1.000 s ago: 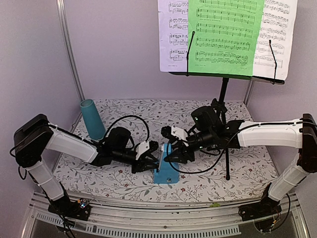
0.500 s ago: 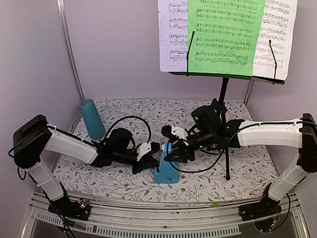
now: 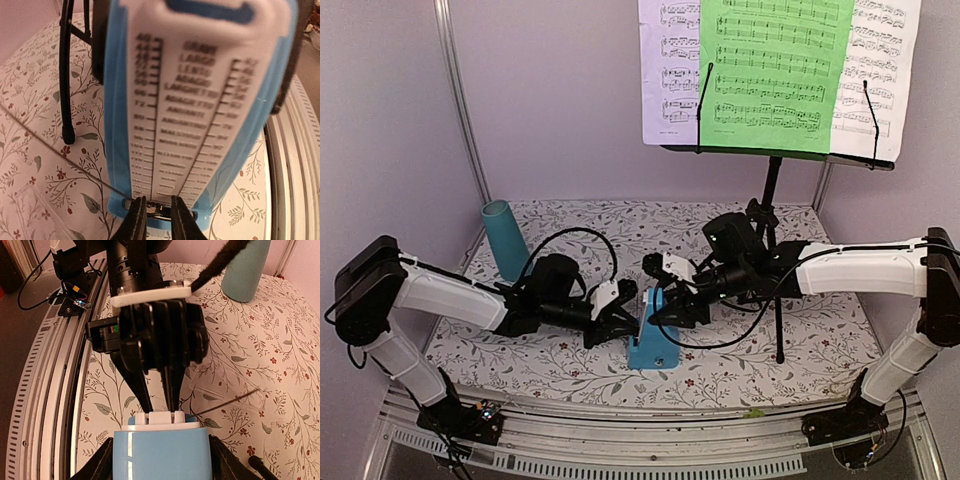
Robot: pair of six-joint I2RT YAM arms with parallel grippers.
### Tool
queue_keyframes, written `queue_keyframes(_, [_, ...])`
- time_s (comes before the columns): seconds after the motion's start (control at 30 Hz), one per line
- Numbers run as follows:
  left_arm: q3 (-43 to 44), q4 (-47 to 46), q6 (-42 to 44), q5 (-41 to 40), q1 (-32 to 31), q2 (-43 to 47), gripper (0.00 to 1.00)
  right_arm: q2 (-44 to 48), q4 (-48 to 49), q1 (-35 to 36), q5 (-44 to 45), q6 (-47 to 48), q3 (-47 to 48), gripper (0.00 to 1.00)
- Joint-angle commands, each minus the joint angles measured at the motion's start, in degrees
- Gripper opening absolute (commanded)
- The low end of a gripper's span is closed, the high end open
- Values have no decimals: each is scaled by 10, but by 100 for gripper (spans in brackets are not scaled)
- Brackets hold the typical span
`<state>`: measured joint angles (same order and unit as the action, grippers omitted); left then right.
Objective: Set up the instrument practice props
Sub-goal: Move the pendulum of the metronome.
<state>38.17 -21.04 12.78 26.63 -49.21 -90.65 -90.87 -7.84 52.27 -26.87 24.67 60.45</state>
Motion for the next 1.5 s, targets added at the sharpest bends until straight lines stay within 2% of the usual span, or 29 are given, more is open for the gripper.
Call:
queue_keyframes(0.0, [-28,-48,-40,0,15,42,38,-43,-69,5,64,38,-21,0])
queue_keyframes(0.07, [-45,-67,-53,-2,20,58,52,-45,-69,4,63,38,-20,0])
queue_keyframes(0.17, [-66,-102,-70,-5,29,70,60,-47,-70,4,64,38,-20,0])
queue_keyframes(0.37, [-62,-96,-76,14,40,53,63,-47,-71,4,63,37,-20,0])
queue_keyframes(0.63, [-54,-80,-65,31,41,46,61,-48,-73,5,63,38,-18,0])
queue_keyframes(0.97, [-75,-108,-83,-2,46,98,75,-48,-74,4,60,35,-12,0])
queue_keyframes(1.17, [-81,-117,-94,-11,52,122,79,-47,-74,4,64,33,-1,0])
queue_keyframes(1.33, [-82,-117,-100,-16,56,141,81,-45,-74,4,73,29,9,9])
queue_keyframes(1.47, [-82,-117,-103,-18,59,152,82,-47,-77,4,75,23,18,21])
